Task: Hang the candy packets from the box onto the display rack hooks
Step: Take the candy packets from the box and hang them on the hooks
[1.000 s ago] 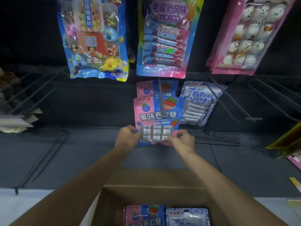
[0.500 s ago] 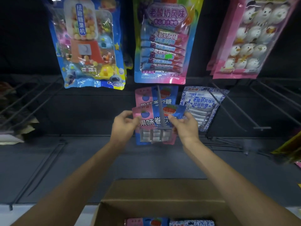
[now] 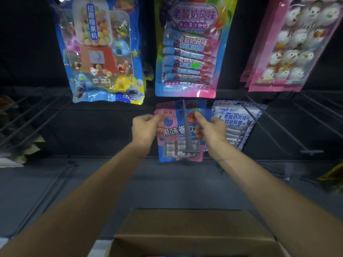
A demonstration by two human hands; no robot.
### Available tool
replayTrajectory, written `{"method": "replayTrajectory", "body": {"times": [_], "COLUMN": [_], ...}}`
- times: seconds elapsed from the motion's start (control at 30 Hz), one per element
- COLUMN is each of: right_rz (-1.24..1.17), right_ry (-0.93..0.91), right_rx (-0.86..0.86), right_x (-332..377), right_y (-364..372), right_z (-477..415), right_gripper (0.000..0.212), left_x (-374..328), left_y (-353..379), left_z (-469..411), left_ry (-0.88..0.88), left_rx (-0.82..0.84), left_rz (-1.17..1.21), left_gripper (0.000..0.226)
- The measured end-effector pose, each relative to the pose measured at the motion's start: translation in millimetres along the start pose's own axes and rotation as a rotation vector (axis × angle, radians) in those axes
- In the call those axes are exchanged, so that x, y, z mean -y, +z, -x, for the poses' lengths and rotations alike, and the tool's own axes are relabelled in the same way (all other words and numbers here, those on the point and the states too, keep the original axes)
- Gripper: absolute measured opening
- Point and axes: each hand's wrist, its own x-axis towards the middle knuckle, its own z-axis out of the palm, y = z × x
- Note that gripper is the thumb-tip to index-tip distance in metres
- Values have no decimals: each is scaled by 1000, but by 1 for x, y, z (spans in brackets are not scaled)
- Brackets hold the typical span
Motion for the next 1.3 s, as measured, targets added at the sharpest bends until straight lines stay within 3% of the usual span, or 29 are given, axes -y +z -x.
{"method": "replayTrajectory", "body": {"times": [0.03,0.07,0.17,0.37,0.53,0.67,0.83,1.0,1.17,1.3], "right_rz": [14,11,42,114,131,190,258,405,418,354], "right_ry": [16,24,15,-5,-63,-153,-122,-208,-268,-241], "right_rx": [-10,-20,-59,-170,-234,-271,-311,-323,-310,-360], "right_x": [1,1,-2,-7,-18,-39,-59,-76,-81,-72], "right_y": [4,7,13,31,40,38,31,32,37,42], "right_z": [-7,-13,-31,-62,-68,-59,-54,-60,-63,-69], "right_gripper": [74,76,34,24,25,35,57,55,25,19], "left_x": [0,0,3,1,8,29,51,65,73,68], "left_y": [4,8,19,38,44,41,38,42,47,51], "left_z": [-7,-15,-36,-61,-58,-46,-37,-39,-39,-56], "left_ry": [-10,-24,-63,-90,-45,5,16,109,205,186], "left_rx": [-13,-32,-67,-126,-192,-293,-304,-305,-278,-315], "left_rz": [9,16,44,69,110,93,-57,-71,26,38], "left_gripper": [26,27,30,16,8,33,24,27,23,18]}}
